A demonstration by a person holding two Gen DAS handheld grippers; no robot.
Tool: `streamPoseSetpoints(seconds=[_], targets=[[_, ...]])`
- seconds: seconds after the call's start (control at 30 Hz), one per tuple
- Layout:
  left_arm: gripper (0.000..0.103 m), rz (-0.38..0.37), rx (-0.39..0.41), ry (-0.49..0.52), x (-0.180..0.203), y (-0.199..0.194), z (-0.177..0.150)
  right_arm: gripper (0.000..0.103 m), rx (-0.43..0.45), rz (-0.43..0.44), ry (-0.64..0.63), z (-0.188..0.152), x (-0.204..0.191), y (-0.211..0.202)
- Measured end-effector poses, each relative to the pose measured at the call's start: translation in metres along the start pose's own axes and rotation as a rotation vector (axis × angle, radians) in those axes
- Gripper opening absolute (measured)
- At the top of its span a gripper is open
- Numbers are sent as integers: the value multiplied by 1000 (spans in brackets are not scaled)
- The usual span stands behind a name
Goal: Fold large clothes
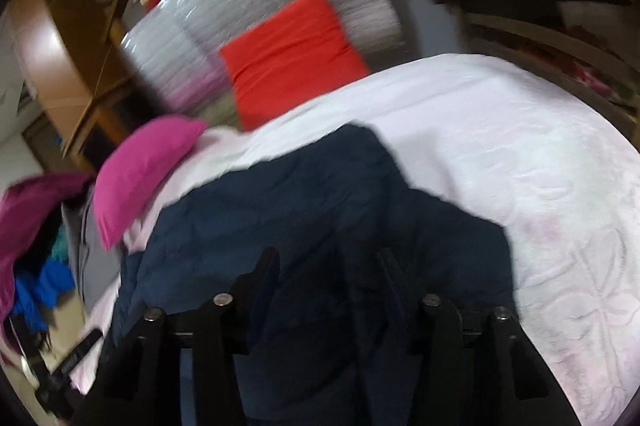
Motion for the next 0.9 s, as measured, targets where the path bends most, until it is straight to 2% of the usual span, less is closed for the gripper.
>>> streamPoseSetpoints(seconds=[0.03, 0.1, 0.13, 0.17, 0.27, 0.33, 0.4, 0.53, 0.63, 0.7, 0.77, 0.9], targets=[[85, 7, -20, 8, 1, 4, -2, 51, -23, -9, -22, -3, -4, 5], [85, 38, -99, 33, 4, 20, -10, 52, -137, -39, -36, -18, -9, 28], [85, 31, -116, 26, 5, 24, -12, 52, -163, -51, -41, -22, -7, 34], [85, 29, -122, 5, 3, 25, -12, 52, -151, -58, -47, -21, -9, 33], [85, 26, -101, -35, 1, 20, -9, 52, -113, -58, -31, -14, -18, 24], [85, 26, -83, -45, 3, 16, -8, 53, -95, -9, -16, -9, -32, 24], [85, 20, -72, -44, 8, 13, -7, 53, -108, 38, -20, -2, -52, 34], [85, 37, -24, 13, 19, 5, -4, 53, -137, 68, -72, 9, -94, 69], [85, 49, 1, 36, 21, 4, 1, 53, -210, 45, -98, 15, -126, 113], [85, 37, -9, 26, 23, 6, 0, 56, -266, -40, -136, 12, -134, 142], [85, 28, -23, 22, 23, 9, -1, 57, -314, -88, -151, 8, -132, 162], [85, 30, -15, 43, 27, 5, -3, 57, -322, -79, -109, 9, -122, 151]])
Point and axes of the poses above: each gripper's, at about its wrist camera, not at the fingertips, and y roughly the way its jaws point, x to its right, z to its top, the point moved 2 cm from there along y, roughly the way its jaws point, and after that the axes turned 4 degrees about x, right-handed, at the moved point
